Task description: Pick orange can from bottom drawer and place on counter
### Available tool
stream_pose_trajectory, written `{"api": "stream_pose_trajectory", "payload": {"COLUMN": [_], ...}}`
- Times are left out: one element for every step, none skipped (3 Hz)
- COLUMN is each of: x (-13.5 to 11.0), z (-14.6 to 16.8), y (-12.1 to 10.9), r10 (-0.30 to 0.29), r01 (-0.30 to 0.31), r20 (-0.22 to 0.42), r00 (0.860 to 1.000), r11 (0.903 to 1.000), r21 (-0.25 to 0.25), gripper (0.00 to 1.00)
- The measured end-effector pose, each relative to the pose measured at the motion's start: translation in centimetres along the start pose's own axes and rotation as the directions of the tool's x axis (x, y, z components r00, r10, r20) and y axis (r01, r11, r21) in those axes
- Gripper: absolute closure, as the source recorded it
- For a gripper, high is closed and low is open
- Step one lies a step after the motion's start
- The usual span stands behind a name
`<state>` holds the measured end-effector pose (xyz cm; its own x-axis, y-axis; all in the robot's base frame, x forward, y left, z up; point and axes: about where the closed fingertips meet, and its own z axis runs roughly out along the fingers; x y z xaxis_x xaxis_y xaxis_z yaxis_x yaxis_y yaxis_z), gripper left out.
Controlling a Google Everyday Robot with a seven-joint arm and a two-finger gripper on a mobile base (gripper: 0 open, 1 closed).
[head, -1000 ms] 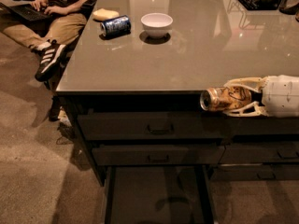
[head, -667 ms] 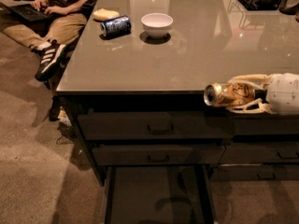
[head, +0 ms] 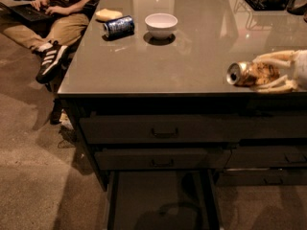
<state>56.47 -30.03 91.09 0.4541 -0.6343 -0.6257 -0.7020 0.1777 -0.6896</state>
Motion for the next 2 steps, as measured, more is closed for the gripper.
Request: {"api": "stream_pose_trajectory", "payload": {"x": [2.4, 3.8], "z": [1.1, 3.0], "y": [-3.9, -5.9], "r10": [0.039, 0.046], "r01": [-0.041, -0.052], "r20": [-0.040, -0.074], "r00": [0.998, 0.996], "r11": [0.9978, 0.9954], "r21": [-0.051, -0.081], "gripper": [1.00, 1.00]}}
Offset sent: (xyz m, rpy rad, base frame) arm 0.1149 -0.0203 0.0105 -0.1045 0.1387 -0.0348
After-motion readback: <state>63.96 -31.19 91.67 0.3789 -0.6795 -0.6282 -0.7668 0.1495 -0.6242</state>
